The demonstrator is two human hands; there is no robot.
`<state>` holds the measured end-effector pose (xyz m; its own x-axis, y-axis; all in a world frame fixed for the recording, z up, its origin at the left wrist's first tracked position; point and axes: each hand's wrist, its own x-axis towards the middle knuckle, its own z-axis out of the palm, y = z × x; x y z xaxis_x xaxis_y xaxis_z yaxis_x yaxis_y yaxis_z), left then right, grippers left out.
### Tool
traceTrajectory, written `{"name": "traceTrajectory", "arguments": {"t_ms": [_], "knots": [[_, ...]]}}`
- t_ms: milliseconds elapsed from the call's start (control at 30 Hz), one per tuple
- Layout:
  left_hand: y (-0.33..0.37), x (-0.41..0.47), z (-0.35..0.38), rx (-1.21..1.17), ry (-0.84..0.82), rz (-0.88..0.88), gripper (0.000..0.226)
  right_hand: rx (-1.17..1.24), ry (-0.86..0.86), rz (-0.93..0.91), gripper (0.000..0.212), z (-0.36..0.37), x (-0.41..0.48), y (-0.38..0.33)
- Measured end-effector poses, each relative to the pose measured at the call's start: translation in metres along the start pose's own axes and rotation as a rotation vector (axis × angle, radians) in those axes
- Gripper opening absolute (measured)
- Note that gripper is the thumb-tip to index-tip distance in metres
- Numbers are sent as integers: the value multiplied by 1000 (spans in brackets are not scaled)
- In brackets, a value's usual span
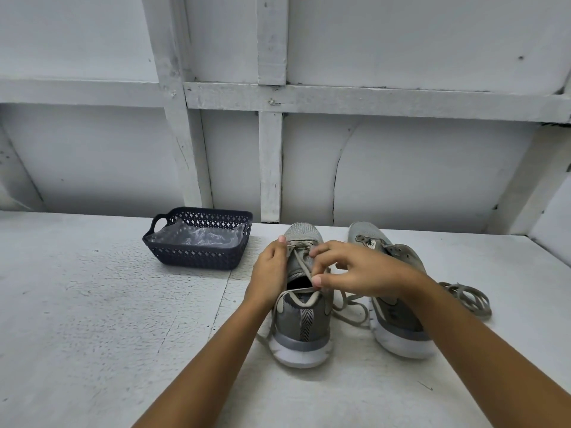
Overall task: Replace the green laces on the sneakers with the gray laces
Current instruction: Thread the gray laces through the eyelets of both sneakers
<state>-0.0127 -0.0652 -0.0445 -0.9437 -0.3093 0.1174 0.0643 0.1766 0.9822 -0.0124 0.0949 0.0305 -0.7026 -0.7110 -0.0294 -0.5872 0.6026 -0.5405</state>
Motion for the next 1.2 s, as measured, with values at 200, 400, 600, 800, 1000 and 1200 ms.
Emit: {"name": "traceTrajectory", "arguments": {"t_ms": [200,400,600,800,1000,1200], "knots": [[-2,3,-1,58,40,14,32,244,199,109,23,-3,8,-13],[6,5,-4,277,172,251,22,1341,356,239,26,-35,28,-31],[49,-10,-10,66,-266,269,54,1606,468,172,26,-59,62,-42],[63,-10,-1,89,-417,240,20,1666,510,139,27,-60,77,-36],[83,24,-20,-314,-289,112,21,1507,267,242,41,-21,67,1],[87,62,-23,-304,-155,28,22,1426,135,213,29,5,48,4]]}}
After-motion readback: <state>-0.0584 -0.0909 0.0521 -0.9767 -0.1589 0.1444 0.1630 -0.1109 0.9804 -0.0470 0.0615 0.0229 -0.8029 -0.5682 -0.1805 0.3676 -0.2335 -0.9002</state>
